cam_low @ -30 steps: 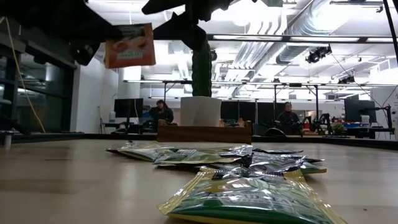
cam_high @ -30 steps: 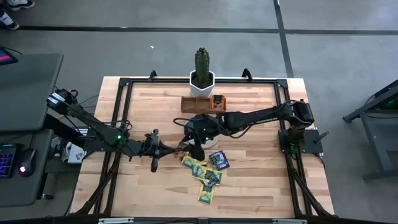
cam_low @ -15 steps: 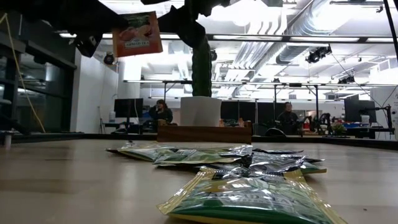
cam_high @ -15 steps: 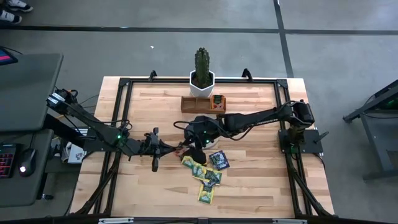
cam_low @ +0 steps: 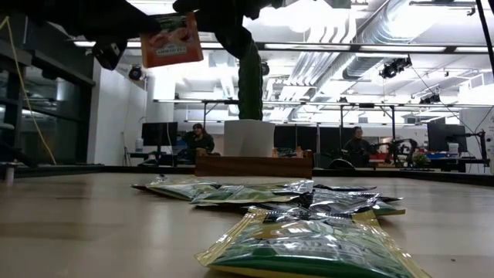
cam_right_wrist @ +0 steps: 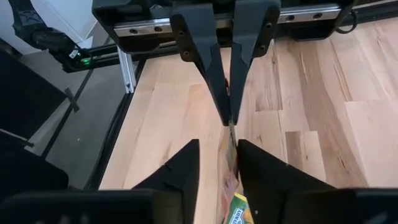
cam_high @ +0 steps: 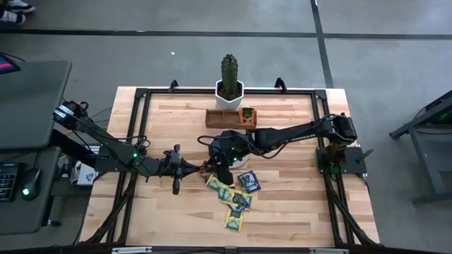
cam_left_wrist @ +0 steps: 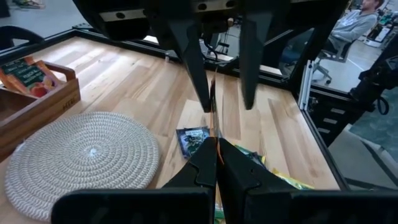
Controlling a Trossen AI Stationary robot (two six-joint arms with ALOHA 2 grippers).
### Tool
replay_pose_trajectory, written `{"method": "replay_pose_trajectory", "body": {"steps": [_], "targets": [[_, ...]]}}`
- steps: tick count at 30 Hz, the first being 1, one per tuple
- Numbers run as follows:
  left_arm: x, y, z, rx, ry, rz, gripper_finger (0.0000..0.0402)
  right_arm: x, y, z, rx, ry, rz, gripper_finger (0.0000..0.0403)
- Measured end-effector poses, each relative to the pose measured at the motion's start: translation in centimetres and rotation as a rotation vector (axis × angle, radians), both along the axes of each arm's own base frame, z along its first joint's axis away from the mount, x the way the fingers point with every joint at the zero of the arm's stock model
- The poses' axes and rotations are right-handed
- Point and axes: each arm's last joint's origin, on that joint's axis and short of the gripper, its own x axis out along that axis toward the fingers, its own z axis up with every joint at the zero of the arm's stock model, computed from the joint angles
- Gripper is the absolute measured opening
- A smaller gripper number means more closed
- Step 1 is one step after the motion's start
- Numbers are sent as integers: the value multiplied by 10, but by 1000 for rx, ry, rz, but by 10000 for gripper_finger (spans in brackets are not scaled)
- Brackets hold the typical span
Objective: Pick & Place Tea
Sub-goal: Put the orange tea bag into the right section of the wooden organizer
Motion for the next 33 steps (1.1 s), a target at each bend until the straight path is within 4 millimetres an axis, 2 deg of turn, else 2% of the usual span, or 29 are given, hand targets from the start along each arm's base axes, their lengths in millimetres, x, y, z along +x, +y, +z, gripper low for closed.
{"method": "replay_pose_trajectory", "body": {"steps": [10, 22, 26, 33], "targets": [[0, 0, 0, -1, -3, 1, 0, 0, 0, 0, -29, -9, 14, 7], [0, 1, 0, 30, -5, 47, 9, 0, -1, -1, -59, -12, -1, 1], [0, 2, 0, 52, -4, 47, 56, -2, -1, -4, -74, 24, -10, 1], [0, 2, 0, 56, -6, 66, 178, -10, -3, -15, -132, 157, -30, 0]]}}
